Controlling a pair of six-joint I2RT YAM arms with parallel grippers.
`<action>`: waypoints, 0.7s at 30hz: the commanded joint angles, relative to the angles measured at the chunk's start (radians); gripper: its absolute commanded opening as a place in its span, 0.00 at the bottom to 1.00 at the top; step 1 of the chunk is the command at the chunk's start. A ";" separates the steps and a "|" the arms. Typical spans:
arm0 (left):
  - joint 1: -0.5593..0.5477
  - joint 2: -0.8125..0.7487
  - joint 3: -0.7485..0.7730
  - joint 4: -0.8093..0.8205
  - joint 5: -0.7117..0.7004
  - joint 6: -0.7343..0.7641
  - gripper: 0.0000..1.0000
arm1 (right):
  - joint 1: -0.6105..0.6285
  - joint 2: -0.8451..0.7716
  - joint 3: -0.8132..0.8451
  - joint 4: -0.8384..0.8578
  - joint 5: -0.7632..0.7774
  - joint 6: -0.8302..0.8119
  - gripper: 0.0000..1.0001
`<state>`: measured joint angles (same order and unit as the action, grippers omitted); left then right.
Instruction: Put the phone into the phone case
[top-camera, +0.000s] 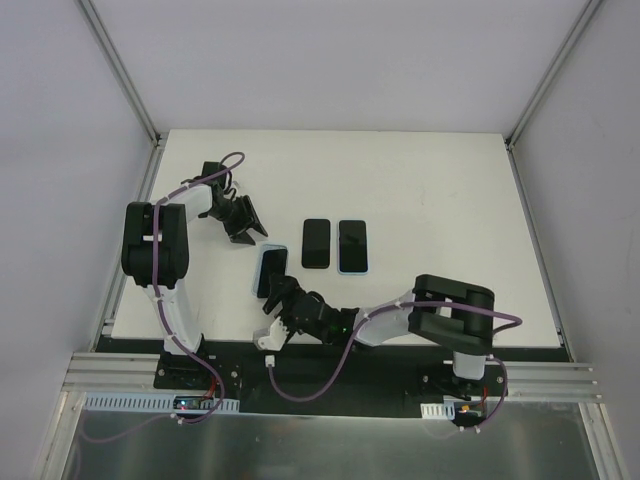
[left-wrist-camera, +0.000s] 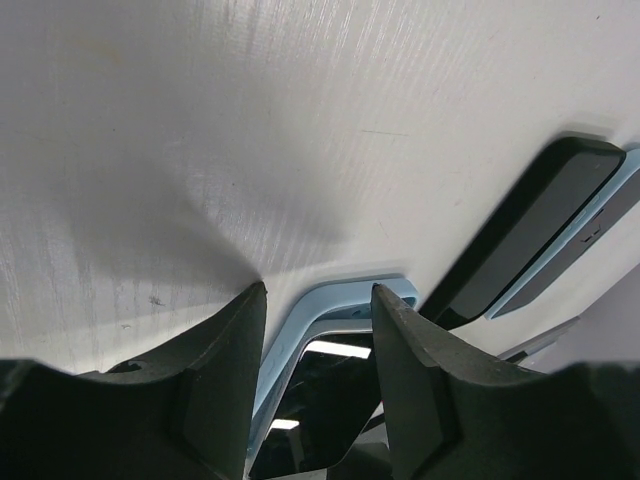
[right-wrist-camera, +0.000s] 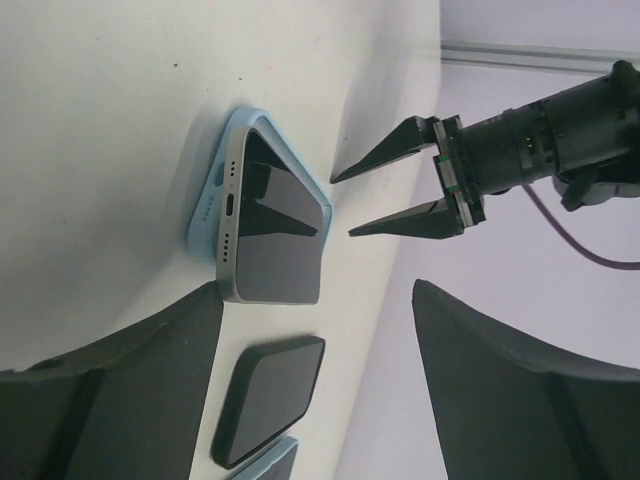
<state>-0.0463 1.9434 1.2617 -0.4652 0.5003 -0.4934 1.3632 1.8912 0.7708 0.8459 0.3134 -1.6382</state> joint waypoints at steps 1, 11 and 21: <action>-0.010 -0.008 0.004 -0.026 0.011 0.012 0.45 | 0.004 -0.119 0.071 -0.302 -0.063 0.197 0.77; -0.015 -0.020 -0.018 -0.026 0.021 0.010 0.46 | -0.041 -0.182 0.169 -0.570 -0.186 0.415 0.72; -0.017 0.046 0.041 -0.043 0.027 0.030 0.47 | -0.150 -0.262 0.318 -0.810 -0.483 0.792 0.60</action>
<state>-0.0536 1.9522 1.2663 -0.4717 0.5220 -0.4858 1.2640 1.7287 0.9810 0.1528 0.0170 -1.0939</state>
